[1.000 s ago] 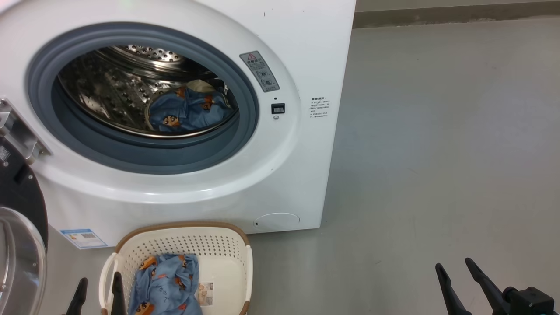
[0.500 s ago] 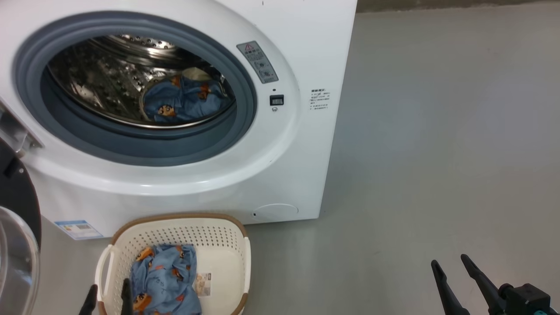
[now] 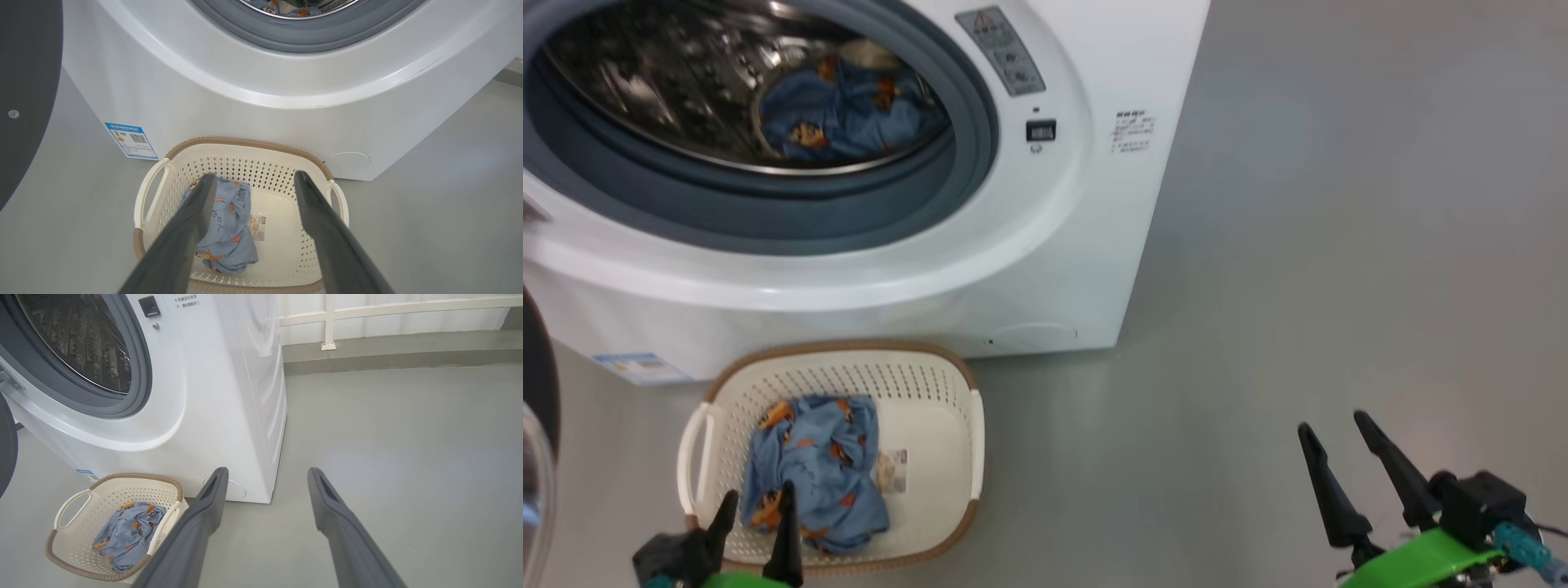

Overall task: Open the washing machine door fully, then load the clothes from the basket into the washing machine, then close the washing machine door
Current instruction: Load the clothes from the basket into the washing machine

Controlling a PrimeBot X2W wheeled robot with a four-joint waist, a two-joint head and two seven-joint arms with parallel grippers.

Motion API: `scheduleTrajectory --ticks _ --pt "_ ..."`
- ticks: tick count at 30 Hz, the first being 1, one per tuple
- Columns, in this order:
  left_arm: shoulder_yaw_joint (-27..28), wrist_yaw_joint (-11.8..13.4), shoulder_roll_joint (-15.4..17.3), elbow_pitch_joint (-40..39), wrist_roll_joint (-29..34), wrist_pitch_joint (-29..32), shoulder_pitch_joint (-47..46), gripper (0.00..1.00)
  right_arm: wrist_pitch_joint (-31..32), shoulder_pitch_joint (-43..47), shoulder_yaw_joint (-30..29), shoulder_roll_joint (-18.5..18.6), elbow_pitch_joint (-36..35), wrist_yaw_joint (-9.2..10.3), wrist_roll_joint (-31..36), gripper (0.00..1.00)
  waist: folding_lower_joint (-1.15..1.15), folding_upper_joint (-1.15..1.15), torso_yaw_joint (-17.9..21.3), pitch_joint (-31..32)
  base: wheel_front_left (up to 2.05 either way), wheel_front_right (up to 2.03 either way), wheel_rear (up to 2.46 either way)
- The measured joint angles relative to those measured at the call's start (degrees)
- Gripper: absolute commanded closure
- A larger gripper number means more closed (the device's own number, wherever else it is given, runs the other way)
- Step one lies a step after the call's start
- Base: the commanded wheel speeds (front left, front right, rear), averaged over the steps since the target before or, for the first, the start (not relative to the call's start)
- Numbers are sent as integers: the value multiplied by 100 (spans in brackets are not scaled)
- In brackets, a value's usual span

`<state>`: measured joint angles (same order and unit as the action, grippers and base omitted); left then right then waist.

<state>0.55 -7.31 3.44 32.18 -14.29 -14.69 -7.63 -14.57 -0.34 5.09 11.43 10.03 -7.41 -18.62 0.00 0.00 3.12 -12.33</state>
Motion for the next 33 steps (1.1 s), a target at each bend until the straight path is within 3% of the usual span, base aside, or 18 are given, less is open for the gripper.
scheduleTrajectory --ticks 20,33 --pt "-1246 0 416 3104 -606 0 -2677 0 0 -1095 182 -47 -169 0 52 0 0 0 138 -1690 0 0 0" --pt "-1777 0 740 3924 -1246 480 -3753 0 0 -1549 296 -62 -333 0 108 0 0 0 278 -2683 0 0 0"
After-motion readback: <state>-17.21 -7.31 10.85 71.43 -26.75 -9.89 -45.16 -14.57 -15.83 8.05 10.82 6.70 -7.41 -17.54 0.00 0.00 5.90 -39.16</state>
